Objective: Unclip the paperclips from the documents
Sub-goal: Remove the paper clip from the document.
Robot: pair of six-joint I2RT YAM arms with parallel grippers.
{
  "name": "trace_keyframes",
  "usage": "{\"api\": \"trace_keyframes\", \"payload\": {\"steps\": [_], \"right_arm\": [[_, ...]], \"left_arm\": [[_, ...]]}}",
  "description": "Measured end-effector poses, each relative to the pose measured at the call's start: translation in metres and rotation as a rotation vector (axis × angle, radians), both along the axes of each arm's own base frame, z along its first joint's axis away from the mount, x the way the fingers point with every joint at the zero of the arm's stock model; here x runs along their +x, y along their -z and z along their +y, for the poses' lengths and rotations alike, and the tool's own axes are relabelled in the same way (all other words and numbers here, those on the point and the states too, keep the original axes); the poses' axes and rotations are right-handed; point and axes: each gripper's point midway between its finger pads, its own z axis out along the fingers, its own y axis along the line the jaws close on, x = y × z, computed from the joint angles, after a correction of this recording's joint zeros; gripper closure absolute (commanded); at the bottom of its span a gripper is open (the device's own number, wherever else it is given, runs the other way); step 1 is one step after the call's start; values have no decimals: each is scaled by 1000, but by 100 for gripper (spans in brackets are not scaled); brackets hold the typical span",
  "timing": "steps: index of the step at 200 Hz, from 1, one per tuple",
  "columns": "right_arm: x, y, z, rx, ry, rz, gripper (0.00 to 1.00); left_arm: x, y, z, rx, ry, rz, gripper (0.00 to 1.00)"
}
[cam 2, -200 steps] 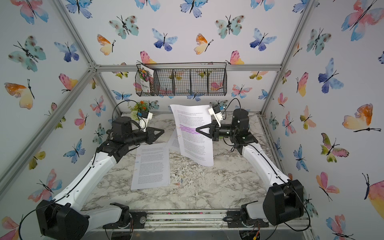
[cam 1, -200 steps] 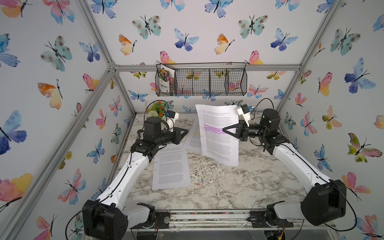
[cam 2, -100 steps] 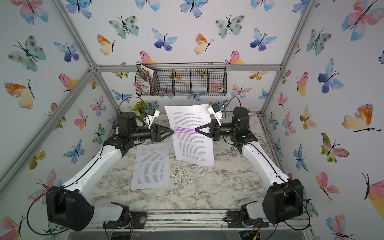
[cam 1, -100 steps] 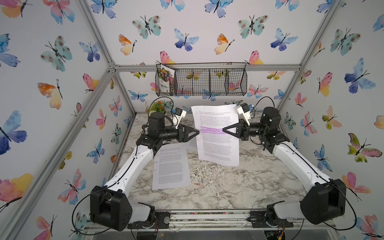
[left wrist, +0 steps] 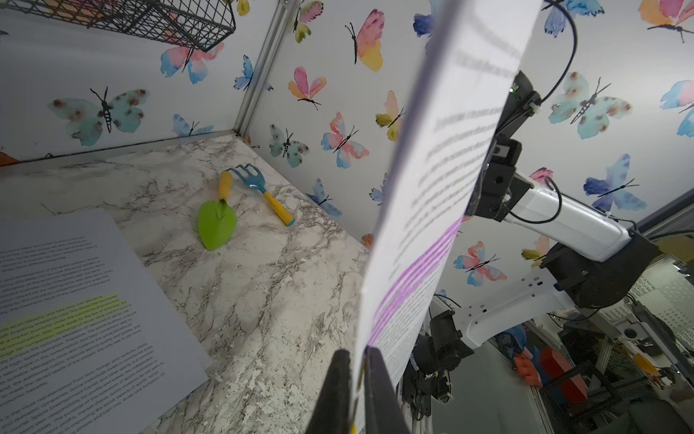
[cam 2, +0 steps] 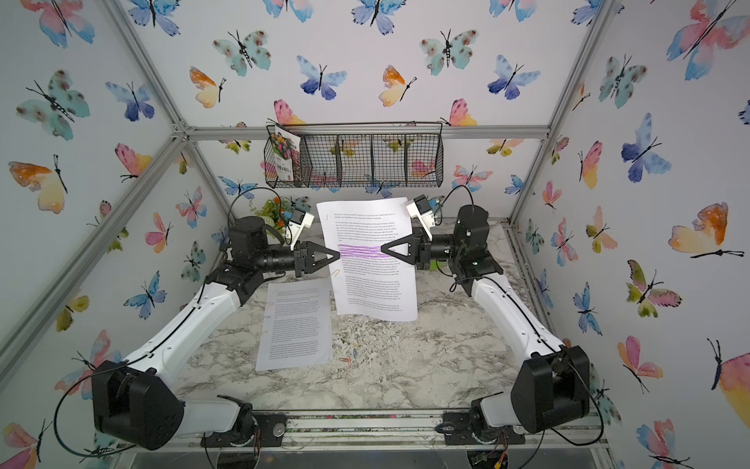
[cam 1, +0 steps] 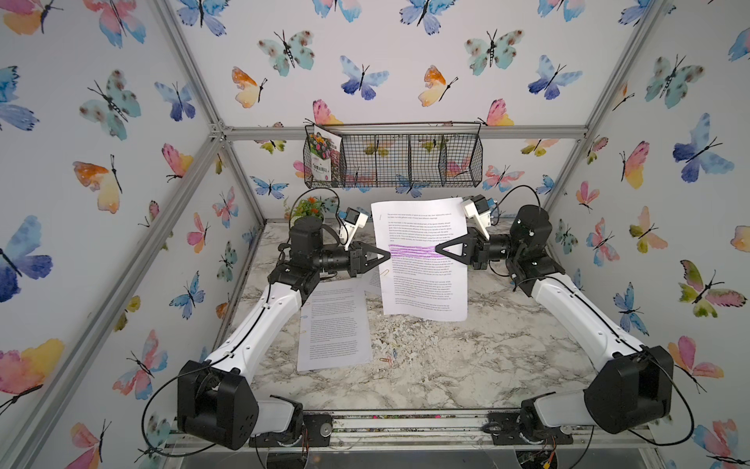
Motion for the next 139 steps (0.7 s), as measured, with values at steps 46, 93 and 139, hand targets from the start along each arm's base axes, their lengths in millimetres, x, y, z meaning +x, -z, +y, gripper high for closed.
{"api": "trace_keyframes", "payload": {"steps": [46, 93, 139], "right_arm": [[0, 0, 0, 0, 0, 5, 98], [-1, 1, 0, -1, -4, 8, 98], [-1, 1, 0, -1, -3, 6, 98]], "left_arm": [[0, -5, -1, -19, 4, 8, 85], [1, -9, -1, -34, 5, 15, 100], [1, -5, -2, -29, 9, 43, 100]]}}
